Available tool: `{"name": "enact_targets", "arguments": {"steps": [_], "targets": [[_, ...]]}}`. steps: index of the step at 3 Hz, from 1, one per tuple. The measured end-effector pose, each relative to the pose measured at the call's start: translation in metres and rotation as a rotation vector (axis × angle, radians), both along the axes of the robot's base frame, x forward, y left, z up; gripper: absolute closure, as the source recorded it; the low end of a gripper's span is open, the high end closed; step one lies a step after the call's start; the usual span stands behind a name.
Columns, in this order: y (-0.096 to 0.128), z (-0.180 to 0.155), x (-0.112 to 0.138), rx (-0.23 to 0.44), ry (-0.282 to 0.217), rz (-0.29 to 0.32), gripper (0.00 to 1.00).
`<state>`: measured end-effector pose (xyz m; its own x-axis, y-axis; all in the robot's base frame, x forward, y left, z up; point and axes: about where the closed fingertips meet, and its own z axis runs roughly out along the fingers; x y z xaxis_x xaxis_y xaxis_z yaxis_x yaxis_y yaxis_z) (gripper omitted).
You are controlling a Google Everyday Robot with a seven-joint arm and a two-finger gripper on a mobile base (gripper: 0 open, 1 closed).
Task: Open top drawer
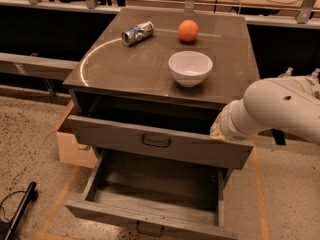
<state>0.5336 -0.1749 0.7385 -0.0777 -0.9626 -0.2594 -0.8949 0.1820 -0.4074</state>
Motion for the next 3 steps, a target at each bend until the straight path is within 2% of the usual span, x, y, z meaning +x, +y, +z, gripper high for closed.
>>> {"name": "enact_targets", "arguments": {"steps": [1, 3], "targets": [[0.004, 0.004, 0.012, 0.005, -0.057, 0.012, 1.00], [0.008, -0.007, 0.020, 0.013, -0.096, 0.017, 1.00]]}}
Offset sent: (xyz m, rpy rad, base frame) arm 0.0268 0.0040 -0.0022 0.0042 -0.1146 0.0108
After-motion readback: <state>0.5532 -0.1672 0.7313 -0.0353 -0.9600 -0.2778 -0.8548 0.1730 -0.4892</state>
